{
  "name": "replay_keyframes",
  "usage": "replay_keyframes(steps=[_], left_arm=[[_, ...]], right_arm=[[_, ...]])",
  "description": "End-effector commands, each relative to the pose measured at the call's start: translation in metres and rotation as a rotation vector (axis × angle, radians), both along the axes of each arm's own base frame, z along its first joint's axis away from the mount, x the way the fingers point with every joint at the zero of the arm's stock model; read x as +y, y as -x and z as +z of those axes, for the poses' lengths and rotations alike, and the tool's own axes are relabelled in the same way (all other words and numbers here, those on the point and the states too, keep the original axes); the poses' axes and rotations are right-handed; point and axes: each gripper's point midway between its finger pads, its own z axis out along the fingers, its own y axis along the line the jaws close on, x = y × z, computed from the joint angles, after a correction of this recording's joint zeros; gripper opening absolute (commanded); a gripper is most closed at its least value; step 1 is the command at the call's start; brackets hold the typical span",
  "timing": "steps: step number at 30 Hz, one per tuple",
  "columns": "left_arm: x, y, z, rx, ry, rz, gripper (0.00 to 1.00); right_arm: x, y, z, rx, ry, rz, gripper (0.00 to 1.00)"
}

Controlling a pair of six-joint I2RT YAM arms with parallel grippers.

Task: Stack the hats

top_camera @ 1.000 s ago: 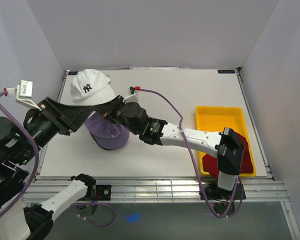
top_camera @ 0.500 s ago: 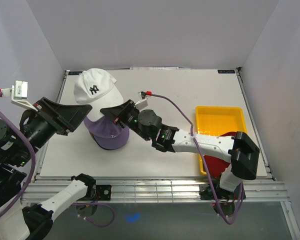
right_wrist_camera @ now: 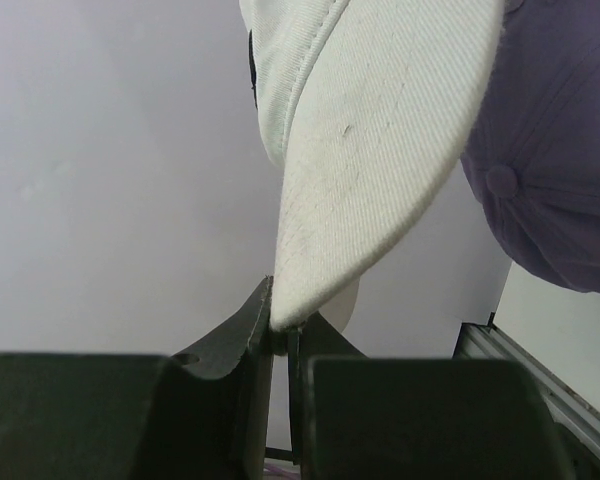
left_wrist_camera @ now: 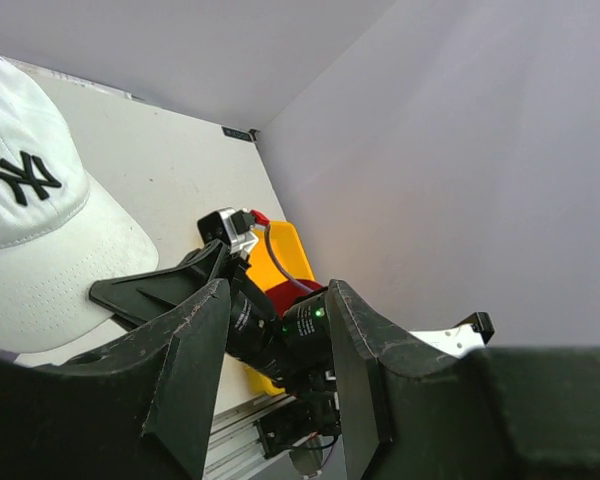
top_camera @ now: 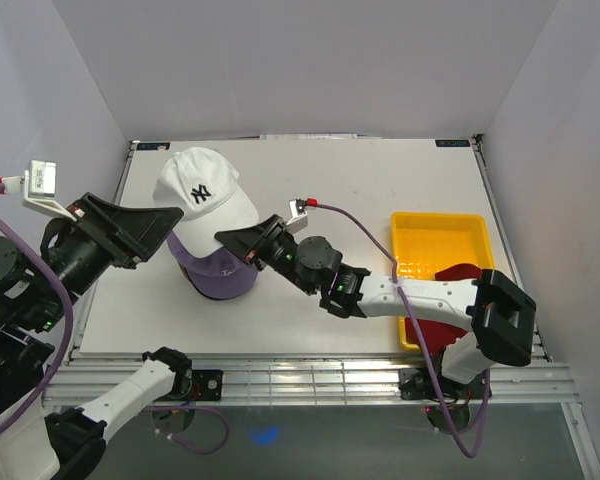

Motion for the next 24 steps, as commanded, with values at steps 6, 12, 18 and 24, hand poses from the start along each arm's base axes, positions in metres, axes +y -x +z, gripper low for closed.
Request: replay_keyframes(steps=[6, 12, 18, 24], left_arm=[[-0.002, -0.015, -0.014, 0.040, -0.040, 0.024, 0.55], [-0.002, -0.019, -0.020, 0.052, -0.048, 0.035, 0.55], [-0.005, -0.029, -0.032, 0.080, -0.064, 0.040, 0.55], [-0.011, -0.041, -0.047, 0.115, -0.083, 0.041, 0.55]], right_arm=[[-0.013, 0.019, 0.020, 0.009, -0.162, 0.072, 0.08], [-0.016, 0.024, -0.003, 0.046, -0.162, 0.092, 0.08], [-0.020, 0.027, -0.023, 0.065, -0.140, 0.089, 0.08], [-0.021, 0.027, -0.044, 0.109, -0.148, 0.096, 0.08]])
